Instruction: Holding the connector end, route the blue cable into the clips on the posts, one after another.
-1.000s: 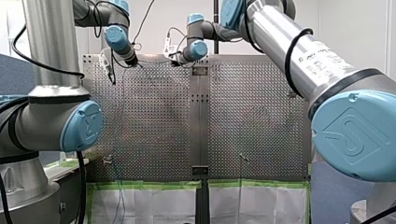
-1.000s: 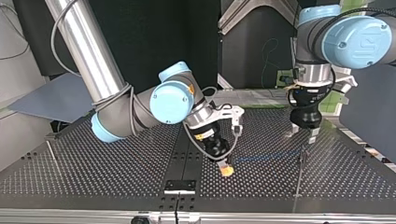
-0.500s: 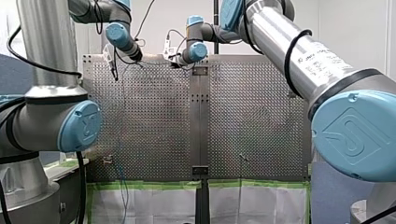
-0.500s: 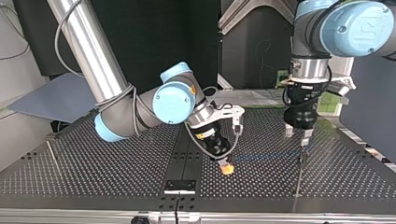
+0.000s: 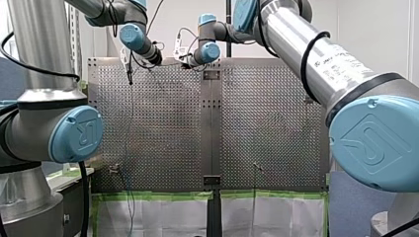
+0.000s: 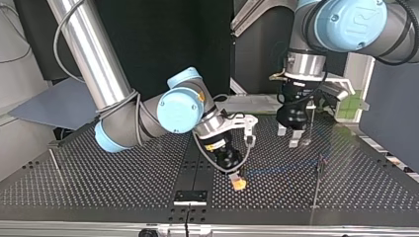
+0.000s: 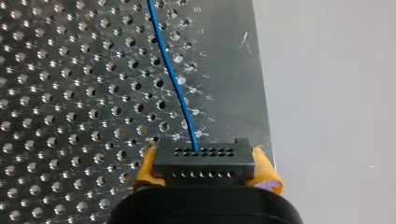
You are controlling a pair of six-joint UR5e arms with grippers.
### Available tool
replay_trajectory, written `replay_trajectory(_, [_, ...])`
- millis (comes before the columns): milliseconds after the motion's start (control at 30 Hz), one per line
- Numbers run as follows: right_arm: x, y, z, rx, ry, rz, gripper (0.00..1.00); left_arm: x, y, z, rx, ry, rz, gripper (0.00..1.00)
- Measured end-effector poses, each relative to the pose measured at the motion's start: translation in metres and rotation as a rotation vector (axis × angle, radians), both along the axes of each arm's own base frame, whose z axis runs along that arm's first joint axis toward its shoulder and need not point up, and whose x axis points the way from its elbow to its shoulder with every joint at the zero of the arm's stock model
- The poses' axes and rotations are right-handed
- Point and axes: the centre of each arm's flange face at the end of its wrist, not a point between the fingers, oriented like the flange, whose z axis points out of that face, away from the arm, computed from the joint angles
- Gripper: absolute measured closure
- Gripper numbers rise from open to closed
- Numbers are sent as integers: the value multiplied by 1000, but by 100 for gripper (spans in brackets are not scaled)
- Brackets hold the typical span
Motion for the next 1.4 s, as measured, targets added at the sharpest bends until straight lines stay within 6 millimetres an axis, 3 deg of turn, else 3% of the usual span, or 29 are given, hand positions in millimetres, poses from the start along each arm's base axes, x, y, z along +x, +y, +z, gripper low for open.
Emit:
replay_trajectory(433, [2,2,0,-3,3,3,100,22,3,-34,125,76,70,1])
replay_trajectory(1400, [3,1,-6,2,10,3,100,45,31,-30,154,17,133,1])
